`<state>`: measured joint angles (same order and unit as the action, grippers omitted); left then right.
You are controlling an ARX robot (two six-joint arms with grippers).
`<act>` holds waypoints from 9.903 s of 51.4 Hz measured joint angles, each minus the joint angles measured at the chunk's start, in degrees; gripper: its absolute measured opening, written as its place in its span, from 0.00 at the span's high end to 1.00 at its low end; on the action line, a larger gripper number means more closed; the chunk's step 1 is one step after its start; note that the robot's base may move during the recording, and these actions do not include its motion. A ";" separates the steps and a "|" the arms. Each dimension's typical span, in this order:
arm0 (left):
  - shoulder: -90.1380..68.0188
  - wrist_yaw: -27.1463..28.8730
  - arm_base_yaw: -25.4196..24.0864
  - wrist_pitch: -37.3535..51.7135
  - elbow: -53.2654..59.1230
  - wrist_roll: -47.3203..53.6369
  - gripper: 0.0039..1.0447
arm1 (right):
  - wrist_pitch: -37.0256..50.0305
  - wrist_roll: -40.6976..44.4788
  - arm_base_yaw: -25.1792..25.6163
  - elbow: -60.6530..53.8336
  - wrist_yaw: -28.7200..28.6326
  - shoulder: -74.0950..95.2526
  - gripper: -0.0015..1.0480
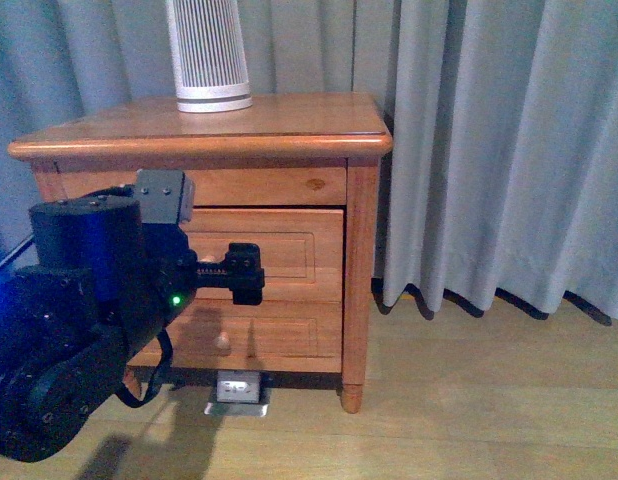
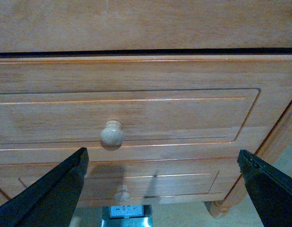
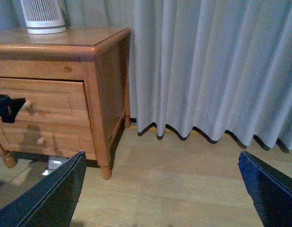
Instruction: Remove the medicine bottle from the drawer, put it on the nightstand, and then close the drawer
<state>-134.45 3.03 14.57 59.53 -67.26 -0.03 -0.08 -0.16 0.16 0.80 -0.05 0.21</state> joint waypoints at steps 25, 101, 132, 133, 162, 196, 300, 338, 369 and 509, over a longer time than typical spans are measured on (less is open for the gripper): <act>-13.77 -0.35 -3.08 -7.02 -19.78 1.86 0.06 | 0.00 0.00 0.00 0.00 0.02 0.00 0.07; -19.32 0.00 -4.66 -10.01 -28.26 2.16 0.75 | 0.00 0.00 0.00 0.00 0.00 0.00 0.07; -11.23 1.40 -2.89 5.27 -5.33 1.03 0.76 | 0.00 0.00 0.00 0.00 0.02 0.00 0.07; -10.69 1.53 -2.67 6.01 -3.93 1.16 0.76 | 0.00 0.00 0.00 0.00 0.00 0.00 0.07; 3.54 7.52 1.09 18.32 29.81 3.30 0.76 | 0.00 0.00 0.00 0.00 0.02 0.00 0.07; 32.52 5.22 -1.42 -3.96 38.58 3.30 0.07 | 0.00 0.00 0.00 0.00 0.00 0.00 0.07; 134.11 -3.06 -14.23 -59.45 66.71 0.13 0.52 | 0.00 0.00 0.00 0.00 0.22 0.02 0.07; 134.27 -2.86 -14.23 -59.60 66.73 0.15 0.06 | 10.29 2.75 -3.56 1.73 17.35 15.45 0.07; 134.27 -2.86 -14.23 -59.60 66.73 0.15 0.06 | 3.43 -6.19 -12.44 57.42 15.10 94.44 0.07; 134.27 -2.86 -14.23 -59.60 66.73 0.15 0.06 | -22.95 -10.45 -4.26 131.60 24.59 134.88 0.72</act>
<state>-0.19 0.16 0.34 -0.08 -0.54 0.12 -23.03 -10.61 -4.10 132.40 24.53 135.09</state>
